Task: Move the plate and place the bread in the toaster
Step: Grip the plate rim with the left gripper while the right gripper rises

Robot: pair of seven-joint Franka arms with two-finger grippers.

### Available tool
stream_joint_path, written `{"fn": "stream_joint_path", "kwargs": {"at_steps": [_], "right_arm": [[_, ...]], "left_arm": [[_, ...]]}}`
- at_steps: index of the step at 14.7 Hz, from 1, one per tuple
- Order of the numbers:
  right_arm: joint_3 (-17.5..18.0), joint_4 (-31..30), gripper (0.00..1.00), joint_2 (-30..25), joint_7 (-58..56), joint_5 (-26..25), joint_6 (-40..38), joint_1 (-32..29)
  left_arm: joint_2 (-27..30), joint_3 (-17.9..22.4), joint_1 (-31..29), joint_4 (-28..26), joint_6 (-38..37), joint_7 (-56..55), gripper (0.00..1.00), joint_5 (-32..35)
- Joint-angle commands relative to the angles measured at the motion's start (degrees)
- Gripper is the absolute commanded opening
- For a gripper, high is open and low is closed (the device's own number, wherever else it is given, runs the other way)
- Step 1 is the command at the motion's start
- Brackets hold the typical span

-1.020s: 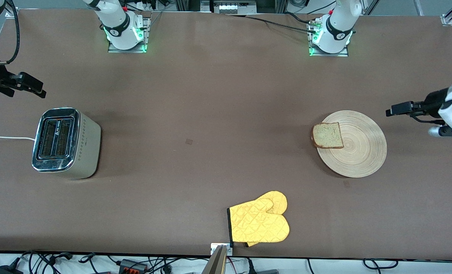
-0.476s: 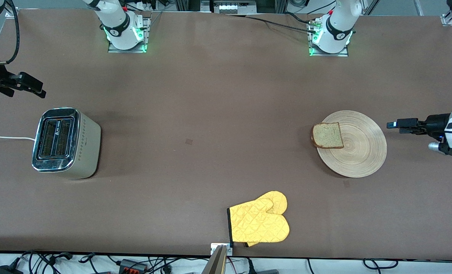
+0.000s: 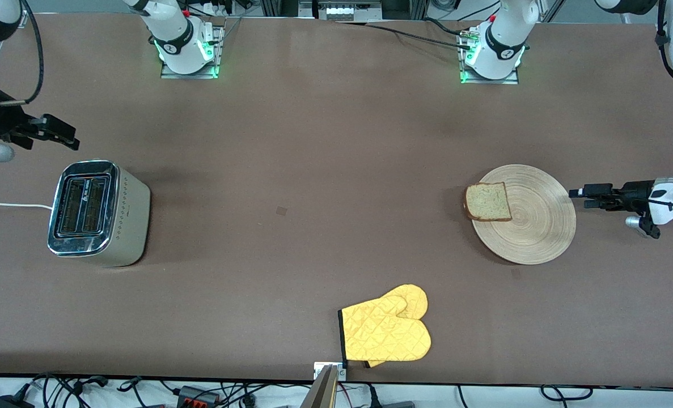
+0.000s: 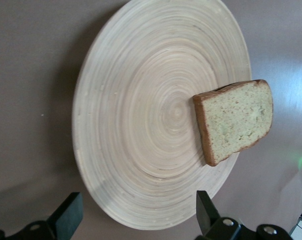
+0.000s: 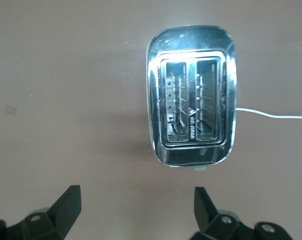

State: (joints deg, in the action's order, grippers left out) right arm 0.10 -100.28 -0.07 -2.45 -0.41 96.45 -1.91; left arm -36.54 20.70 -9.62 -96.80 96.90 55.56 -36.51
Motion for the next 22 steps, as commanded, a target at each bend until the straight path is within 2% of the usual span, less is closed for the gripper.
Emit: {"fn": "stream_joint_path", "kwargs": {"at_steps": [1,5,9,10,12,14,16,18,22], "right_arm": [[0.08,0.26,1.00,1.91,-0.37,0.06,0.05,3.65],[-0.01,1.75,1.00,4.81,1.82,0.06,0.32,11.48],[-0.01,3.95,1.00,6.14,9.10,-0.03,0.93,17.02],[-0.01,4.38,1.00,6.14,12.69,-0.03,0.84,17.90],[0.08,4.65,1.00,6.31,17.28,0.84,1.11,18.09],[0.08,4.74,1.00,7.71,17.56,0.85,2.32,20.01],[0.08,4.74,1.00,7.90,17.65,0.85,5.32,21.51],[0.08,4.74,1.00,7.98,17.65,1.98,5.59,21.34],[-0.01,4.74,1.00,8.86,17.56,3.84,7.52,21.60]], "left_arm": [[-1.96,1.89,0.66,1.71,-0.49,2.62,1.00,-2.16],[-3.35,1.89,0.48,1.44,-0.49,2.62,1.00,-3.04],[-5.21,1.89,0.57,1.36,-0.49,2.88,0.93,-5.42],[-5.30,1.80,0.57,1.36,-0.49,2.88,0.88,-5.59],[-5.38,1.80,0.66,1.18,-0.49,2.97,0.71,-6.21],[-5.38,1.80,0.66,1.27,-0.66,3.06,0.50,-6.12],[-5.38,1.80,0.75,1.44,-1.01,5.42,0.38,-6.03],[-5.38,1.80,0.75,1.53,-1.19,6.14,0.18,-6.12],[-5.21,1.54,1.10,1.71,-3.81,6.05,0.01,-8.74]]}}
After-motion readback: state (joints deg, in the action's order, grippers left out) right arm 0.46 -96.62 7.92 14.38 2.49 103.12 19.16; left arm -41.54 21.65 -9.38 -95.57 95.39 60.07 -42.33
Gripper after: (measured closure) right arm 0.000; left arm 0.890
